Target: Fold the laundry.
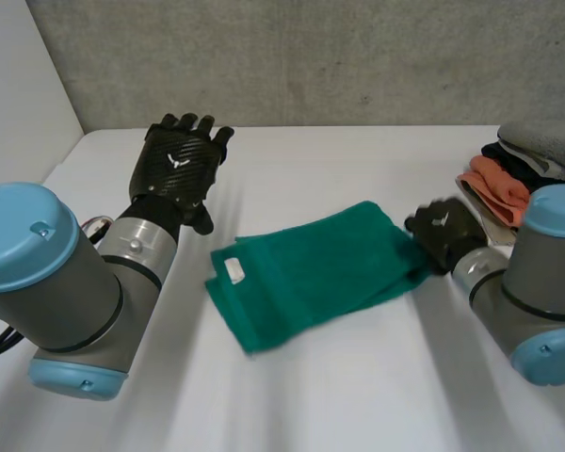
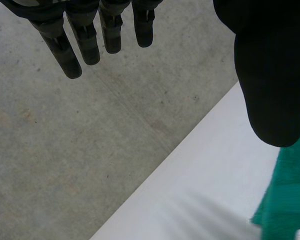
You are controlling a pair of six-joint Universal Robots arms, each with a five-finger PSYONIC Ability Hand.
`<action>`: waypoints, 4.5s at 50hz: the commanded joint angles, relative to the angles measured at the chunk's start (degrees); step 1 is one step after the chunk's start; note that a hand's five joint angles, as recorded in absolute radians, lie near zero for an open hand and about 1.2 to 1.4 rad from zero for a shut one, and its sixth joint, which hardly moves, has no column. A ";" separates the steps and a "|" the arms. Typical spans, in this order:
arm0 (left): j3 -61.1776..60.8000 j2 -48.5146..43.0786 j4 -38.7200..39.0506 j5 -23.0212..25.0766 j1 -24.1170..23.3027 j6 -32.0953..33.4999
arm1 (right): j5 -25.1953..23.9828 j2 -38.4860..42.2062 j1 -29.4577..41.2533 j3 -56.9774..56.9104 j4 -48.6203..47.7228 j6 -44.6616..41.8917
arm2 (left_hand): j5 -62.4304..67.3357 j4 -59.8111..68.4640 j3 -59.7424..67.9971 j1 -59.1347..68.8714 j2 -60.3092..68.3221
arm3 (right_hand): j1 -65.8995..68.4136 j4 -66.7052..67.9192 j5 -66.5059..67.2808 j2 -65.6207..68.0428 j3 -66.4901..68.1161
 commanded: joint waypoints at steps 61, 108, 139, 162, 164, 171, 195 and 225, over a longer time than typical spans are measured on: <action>16.08 -21.04 -27.68 -15.31 -9.11 -22.93 | -13.89 27.46 9.53 -47.93 41.72 11.90 | -2.36 -1.36 -1.84 -0.63 -1.53 | -54.14 -58.48 -56.43 -57.66 -57.96; 18.02 -1.52 -28.30 30.92 -0.23 -17.22 | -13.53 8.20 15.77 2.96 -10.57 2.93 | -2.36 -1.36 -1.84 -0.63 -1.54 | -54.14 -58.48 -56.43 -57.66 -57.96; 21.36 -0.21 -27.86 30.83 0.30 -18.53 | -9.84 14.53 16.03 -22.96 -7.85 11.27 | -2.36 -1.36 -1.84 -0.63 -1.54 | 15.86 11.52 13.57 12.34 12.04; 17.67 1.02 -27.78 31.18 1.97 -21.61 | -10.02 21.13 15.68 -26.40 5.42 9.79 | -2.53 -1.53 -2.01 -0.80 -1.70 | -35.72 -40.06 -38.01 -39.24 -39.54; 17.58 1.11 -27.69 31.18 1.97 -21.61 | -9.93 21.13 15.77 -26.22 5.60 9.17 | -2.53 -1.53 -2.01 -0.80 -1.70 | -35.56 -39.90 -37.84 -39.07 -39.38; 17.49 0.94 -27.78 31.18 1.97 -21.61 | -10.20 21.13 15.77 -25.69 5.60 7.15 | -2.53 -1.53 -2.01 -0.80 -1.70 | 15.78 11.44 13.50 12.27 11.97; 19.78 8.76 -20.92 29.60 1.79 -27.14 | -4.04 11.99 1.46 -54.08 -0.47 15.93 | -2.36 -1.36 -1.84 -0.63 -1.54 | 15.86 11.52 13.57 12.34 12.04; 16.96 4.28 -19.69 29.69 1.00 -28.29 | -21.78 20.34 -32.84 -39.41 2.52 14.10 | -2.19 -1.19 -1.67 -0.46 -1.37 | 15.86 11.52 13.57 12.34 12.04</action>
